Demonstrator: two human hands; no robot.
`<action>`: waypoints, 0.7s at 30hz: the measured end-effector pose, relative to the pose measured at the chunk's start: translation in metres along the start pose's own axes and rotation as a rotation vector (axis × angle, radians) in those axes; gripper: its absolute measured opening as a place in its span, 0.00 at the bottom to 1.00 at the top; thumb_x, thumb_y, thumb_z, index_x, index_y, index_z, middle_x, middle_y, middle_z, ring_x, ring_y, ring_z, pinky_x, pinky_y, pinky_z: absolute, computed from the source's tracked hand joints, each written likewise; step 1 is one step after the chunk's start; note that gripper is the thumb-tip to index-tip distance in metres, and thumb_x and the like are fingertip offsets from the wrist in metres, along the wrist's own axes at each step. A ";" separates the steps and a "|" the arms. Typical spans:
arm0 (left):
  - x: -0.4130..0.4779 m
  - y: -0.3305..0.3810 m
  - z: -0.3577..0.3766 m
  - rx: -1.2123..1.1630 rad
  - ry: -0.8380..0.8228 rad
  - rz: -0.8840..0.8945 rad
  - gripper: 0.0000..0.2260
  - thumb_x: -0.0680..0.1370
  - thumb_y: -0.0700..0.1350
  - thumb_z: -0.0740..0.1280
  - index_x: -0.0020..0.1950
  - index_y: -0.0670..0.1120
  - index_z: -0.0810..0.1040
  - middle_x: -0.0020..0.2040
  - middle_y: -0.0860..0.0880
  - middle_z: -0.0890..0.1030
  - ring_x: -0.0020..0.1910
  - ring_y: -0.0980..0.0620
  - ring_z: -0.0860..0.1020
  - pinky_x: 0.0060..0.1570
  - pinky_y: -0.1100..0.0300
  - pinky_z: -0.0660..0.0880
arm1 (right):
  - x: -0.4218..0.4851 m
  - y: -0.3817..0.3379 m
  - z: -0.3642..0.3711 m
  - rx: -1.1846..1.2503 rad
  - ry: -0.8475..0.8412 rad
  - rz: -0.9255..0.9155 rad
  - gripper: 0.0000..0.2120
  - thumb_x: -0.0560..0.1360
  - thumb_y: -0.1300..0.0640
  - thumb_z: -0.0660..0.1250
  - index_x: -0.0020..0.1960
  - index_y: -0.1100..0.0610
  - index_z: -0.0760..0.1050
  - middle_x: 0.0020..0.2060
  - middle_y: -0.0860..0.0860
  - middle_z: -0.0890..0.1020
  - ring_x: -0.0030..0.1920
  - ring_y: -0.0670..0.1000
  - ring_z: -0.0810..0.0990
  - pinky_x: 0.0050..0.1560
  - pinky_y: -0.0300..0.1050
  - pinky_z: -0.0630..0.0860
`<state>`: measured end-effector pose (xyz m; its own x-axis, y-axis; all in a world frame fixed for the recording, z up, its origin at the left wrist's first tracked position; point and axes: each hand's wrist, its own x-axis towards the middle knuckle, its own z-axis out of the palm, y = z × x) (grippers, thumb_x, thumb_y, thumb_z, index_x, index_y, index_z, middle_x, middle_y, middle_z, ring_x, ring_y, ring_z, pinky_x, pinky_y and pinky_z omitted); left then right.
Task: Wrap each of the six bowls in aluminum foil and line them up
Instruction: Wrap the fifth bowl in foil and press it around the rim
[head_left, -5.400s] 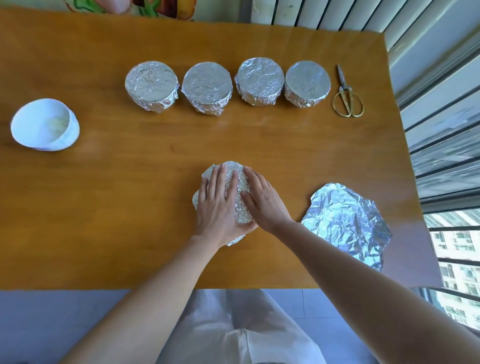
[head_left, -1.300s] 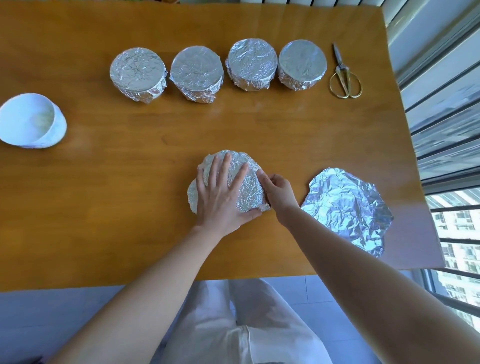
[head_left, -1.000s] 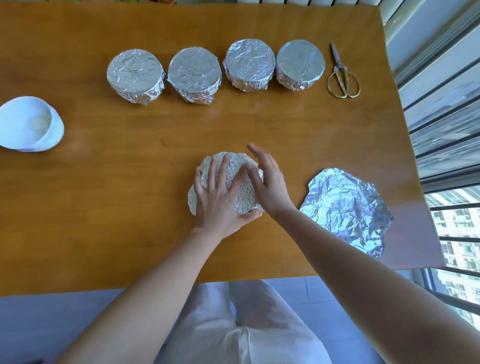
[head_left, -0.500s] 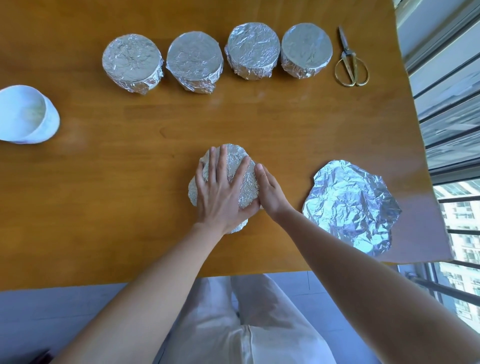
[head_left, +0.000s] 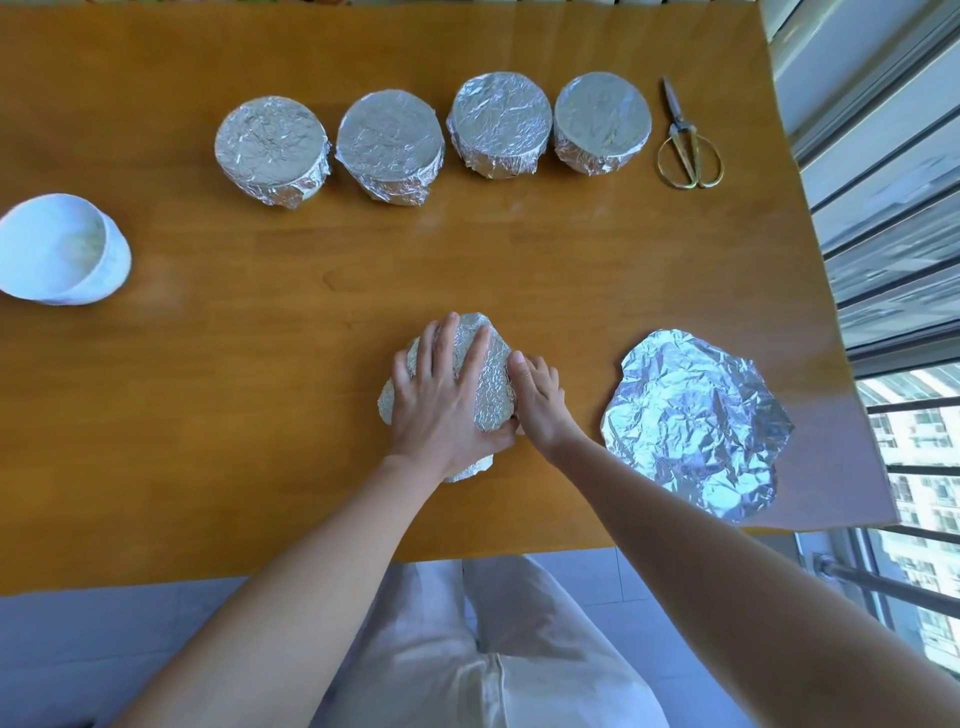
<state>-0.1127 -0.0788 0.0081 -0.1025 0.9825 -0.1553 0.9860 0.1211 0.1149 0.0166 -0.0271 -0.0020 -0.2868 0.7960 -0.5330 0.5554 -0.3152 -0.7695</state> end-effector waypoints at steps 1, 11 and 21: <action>-0.001 0.000 0.000 0.000 -0.003 0.003 0.47 0.67 0.74 0.55 0.81 0.51 0.54 0.80 0.42 0.55 0.78 0.41 0.56 0.69 0.40 0.59 | 0.001 0.002 -0.002 -0.022 -0.014 -0.003 0.17 0.85 0.46 0.47 0.54 0.47 0.74 0.58 0.49 0.70 0.67 0.51 0.62 0.70 0.49 0.53; -0.001 0.002 -0.001 0.045 -0.041 -0.020 0.53 0.66 0.75 0.51 0.80 0.40 0.51 0.80 0.41 0.56 0.79 0.41 0.56 0.71 0.41 0.59 | 0.021 -0.034 -0.001 0.115 0.026 -0.346 0.16 0.84 0.56 0.56 0.67 0.58 0.75 0.59 0.47 0.80 0.62 0.43 0.75 0.61 0.29 0.68; 0.000 0.001 -0.001 0.006 -0.045 -0.019 0.56 0.63 0.76 0.51 0.81 0.40 0.50 0.81 0.42 0.55 0.78 0.42 0.57 0.71 0.42 0.59 | 0.030 -0.017 0.012 0.232 0.017 -0.173 0.16 0.84 0.51 0.54 0.58 0.51 0.81 0.54 0.46 0.84 0.59 0.48 0.80 0.64 0.52 0.73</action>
<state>-0.1115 -0.0787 0.0091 -0.1153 0.9727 -0.2014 0.9847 0.1386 0.1060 -0.0108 -0.0039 -0.0097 -0.3477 0.8559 -0.3829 0.3059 -0.2825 -0.9092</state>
